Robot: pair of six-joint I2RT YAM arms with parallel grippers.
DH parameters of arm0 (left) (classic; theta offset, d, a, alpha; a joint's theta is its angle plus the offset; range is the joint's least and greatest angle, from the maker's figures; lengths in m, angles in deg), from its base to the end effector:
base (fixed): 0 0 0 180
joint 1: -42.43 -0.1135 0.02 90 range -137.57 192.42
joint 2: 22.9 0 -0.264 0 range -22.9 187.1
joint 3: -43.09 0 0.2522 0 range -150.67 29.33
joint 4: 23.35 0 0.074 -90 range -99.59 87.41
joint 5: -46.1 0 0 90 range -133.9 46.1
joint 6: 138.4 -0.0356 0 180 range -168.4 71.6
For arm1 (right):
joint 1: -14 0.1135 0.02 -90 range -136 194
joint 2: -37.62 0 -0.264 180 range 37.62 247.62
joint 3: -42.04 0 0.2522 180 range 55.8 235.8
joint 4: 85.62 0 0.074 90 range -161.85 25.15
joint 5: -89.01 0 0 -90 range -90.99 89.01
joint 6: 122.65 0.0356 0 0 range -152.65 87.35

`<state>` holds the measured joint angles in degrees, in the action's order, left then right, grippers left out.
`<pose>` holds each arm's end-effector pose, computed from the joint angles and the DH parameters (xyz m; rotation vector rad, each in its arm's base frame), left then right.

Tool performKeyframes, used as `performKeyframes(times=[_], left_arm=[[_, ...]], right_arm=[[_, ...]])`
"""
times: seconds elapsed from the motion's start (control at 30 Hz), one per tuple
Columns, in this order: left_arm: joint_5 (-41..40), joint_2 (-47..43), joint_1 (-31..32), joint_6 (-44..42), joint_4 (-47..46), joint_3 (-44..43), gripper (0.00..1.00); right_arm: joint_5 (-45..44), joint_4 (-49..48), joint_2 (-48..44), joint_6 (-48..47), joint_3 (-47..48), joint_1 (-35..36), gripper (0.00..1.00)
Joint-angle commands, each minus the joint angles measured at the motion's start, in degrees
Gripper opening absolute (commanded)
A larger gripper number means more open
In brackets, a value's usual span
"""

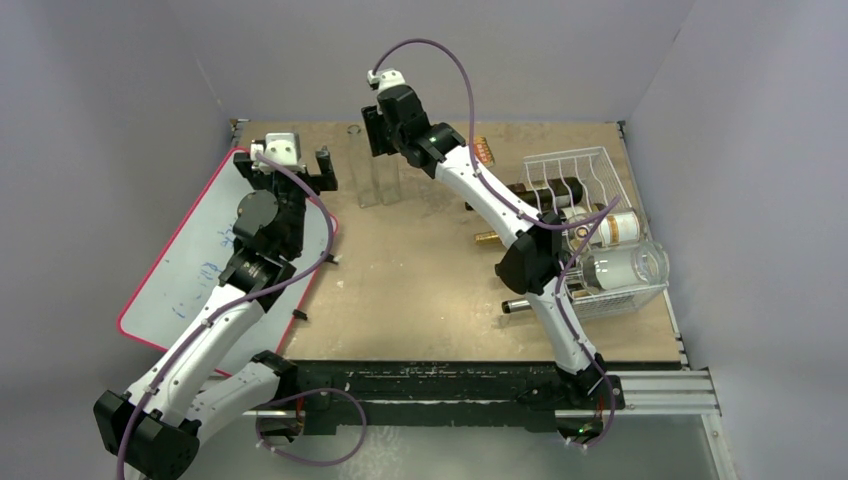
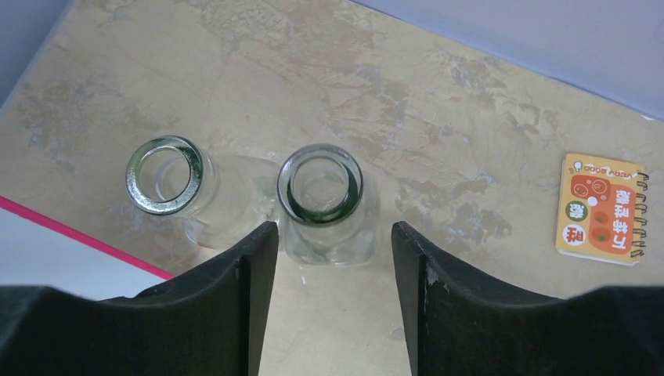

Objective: Take the wine bottle off the wine rack

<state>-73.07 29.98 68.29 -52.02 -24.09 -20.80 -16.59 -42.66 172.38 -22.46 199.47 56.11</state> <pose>0.1975 -0.0765 0.3936 -0.0728 1.3902 0.0241 0.4072 0.3551 0.3606 -0.3515 1.8948 0.3530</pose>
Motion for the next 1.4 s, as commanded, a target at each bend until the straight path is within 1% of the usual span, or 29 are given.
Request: performKeyframes(times=[0.0,0.23,0.37,0.57,0.63,0.73,0.8,0.9,0.93,1.03,1.17,1.27,1.3,1.37], left_arm=[[0.41,-0.36,-0.38,0.85,-1.83,-2.23,1.00],[0.61,-0.03,-0.37,0.89,-1.85,-2.25,1.00],[0.60,0.09,-0.38,0.71,-1.85,-2.29,1.00],[1.09,0.12,-0.35,0.80,-1.85,-2.35,1.00],[1.04,0.13,-0.38,0.79,-1.76,-2.34,1.00],[1.26,0.40,-0.38,1.10,-1.83,-2.33,1.00],[2.11,0.27,-0.29,1.75,-1.76,-2.43,1.00],[2.71,0.10,0.11,1.98,-1.68,-2.43,1.00],[2.20,0.04,0.40,2.03,-1.67,-2.39,1.00],[1.16,-0.13,1.73,1.44,-2.00,-2.10,1.00],[0.73,-0.66,3.26,1.18,-2.36,-1.85,1.00],[0.73,-1.16,3.73,1.19,-2.37,-1.93,1.00],[0.73,-1.32,3.83,1.16,-2.37,-1.99,1.00],[0.04,-1.46,3.93,1.00,-2.31,-1.89,1.00]], right_arm=[[-1.41,-2.88,-1.14,-0.26,3.52,0.45,0.59],[-1.60,-3.21,-3.61,-0.53,3.59,0.82,0.69],[-1.61,-2.46,-6.52,-1.26,2.63,1.20,0.80],[-0.54,-2.30,-13.08,-3.78,-2.40,1.22,0.85],[0.27,-2.47,-15.92,-4.59,-5.87,1.24,0.85],[0.54,-2.94,-21.91,-5.89,-13.65,1.23,0.84],[0.45,-4.16,-27.35,-7.56,-21.58,1.22,0.83],[-3.08,-5.92,-36.78,-10.17,-34.05,1.23,0.83],[-5.01,-5.99,-40.85,-10.72,-38.01,1.22,0.84],[-8.72,-4.83,-49.14,-13.28,-49.54,1.22,0.84],[-9.95,-3.63,-59.13,-17.57,-62.14,1.22,0.85],[-6.73,-2.58,-65.71,-21.24,-68.62,1.23,0.92],[-5.37,-1.76,-67.20,-22.40,-70.02,1.25,0.97],[-5.66,0.89,-69.01,-23.94,-71.74,1.25,1.00]])
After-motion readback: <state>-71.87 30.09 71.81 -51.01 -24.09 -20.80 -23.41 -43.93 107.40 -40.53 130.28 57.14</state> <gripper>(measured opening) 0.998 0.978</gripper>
